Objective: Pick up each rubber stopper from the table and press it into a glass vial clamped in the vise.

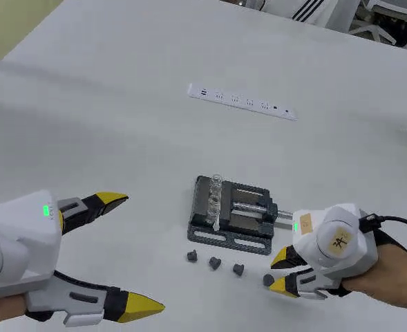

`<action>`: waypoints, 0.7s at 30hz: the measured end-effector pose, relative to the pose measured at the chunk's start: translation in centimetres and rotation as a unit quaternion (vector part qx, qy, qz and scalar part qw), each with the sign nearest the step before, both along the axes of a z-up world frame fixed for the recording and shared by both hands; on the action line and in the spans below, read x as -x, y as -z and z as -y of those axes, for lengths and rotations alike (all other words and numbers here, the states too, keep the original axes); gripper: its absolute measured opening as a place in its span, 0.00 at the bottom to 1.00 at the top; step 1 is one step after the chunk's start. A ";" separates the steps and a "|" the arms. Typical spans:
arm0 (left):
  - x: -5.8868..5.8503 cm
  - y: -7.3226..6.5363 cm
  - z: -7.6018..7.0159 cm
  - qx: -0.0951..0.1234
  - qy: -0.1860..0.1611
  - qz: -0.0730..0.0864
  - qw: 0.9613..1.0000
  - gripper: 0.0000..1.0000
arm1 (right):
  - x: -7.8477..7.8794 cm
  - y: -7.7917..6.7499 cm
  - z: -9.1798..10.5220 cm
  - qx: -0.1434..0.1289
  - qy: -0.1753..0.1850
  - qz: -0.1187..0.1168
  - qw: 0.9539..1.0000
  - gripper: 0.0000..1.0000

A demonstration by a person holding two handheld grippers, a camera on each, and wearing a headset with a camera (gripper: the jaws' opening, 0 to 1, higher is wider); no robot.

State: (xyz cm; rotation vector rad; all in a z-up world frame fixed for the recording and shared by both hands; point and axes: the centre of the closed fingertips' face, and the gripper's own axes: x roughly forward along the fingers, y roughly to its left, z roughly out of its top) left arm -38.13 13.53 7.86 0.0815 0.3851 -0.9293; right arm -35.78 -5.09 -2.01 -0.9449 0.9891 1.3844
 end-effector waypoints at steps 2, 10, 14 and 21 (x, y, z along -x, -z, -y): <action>0.0 0.0 -0.1 0.001 -0.002 0.000 1.000 0.98 | 0.1 0.2 0.0 0.006 -0.009 0.002 1.000 0.14; -0.2 -0.2 -0.4 0.007 -0.009 0.000 1.000 0.98 | 0.1 0.5 0.0 0.018 -0.029 0.008 0.999 0.10; -0.3 -0.3 -0.5 0.008 -0.010 0.001 1.000 0.97 | 0.1 0.6 -0.1 0.020 -0.032 0.007 0.999 0.10; -0.4 -0.3 -0.6 0.011 -0.013 0.000 1.000 0.96 | 0.0 0.8 -0.1 0.028 -0.043 0.011 0.999 0.08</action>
